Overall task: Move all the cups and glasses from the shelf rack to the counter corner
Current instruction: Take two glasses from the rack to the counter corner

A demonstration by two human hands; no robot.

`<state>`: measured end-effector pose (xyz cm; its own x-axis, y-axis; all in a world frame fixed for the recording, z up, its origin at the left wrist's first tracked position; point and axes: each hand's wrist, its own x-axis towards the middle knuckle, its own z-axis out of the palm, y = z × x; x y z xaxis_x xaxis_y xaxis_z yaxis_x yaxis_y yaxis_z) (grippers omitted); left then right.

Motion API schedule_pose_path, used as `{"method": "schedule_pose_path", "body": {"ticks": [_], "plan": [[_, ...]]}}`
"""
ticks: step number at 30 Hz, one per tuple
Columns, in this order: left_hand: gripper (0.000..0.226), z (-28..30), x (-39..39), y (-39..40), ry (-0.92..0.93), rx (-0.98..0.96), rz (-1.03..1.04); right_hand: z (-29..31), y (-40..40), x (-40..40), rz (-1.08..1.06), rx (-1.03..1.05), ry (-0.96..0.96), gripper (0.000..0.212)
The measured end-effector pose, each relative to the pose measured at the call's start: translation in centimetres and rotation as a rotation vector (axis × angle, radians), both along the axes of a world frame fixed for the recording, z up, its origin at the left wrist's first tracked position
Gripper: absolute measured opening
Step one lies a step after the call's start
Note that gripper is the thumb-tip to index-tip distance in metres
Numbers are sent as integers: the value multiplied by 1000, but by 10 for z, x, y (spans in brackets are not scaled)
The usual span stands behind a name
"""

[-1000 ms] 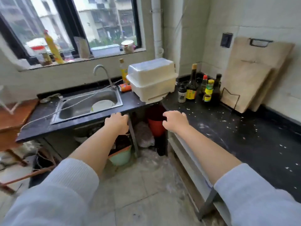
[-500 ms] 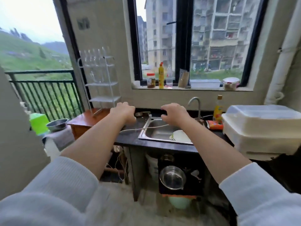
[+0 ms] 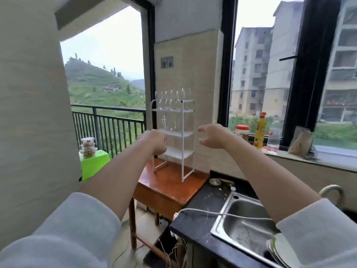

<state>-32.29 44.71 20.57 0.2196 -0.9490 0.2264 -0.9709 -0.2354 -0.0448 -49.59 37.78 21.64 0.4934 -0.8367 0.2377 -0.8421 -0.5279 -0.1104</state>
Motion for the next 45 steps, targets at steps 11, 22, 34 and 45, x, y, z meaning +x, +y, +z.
{"method": "schedule_pose_path", "body": {"ticks": [11,22,34,45], "plan": [[39,-12,145,-159,-40,41,36,-28,-163,159,62,4,-38,53],[39,-30,282,-338,-29,86,-53,-45,-325,293,-57,72,-61,51],[46,-60,322,-523,286,-14,-237,-68,-502,332,-302,143,-541,54],[44,-86,316,-649,1014,-308,-120,-107,-593,353,-488,124,-1186,7]]}}
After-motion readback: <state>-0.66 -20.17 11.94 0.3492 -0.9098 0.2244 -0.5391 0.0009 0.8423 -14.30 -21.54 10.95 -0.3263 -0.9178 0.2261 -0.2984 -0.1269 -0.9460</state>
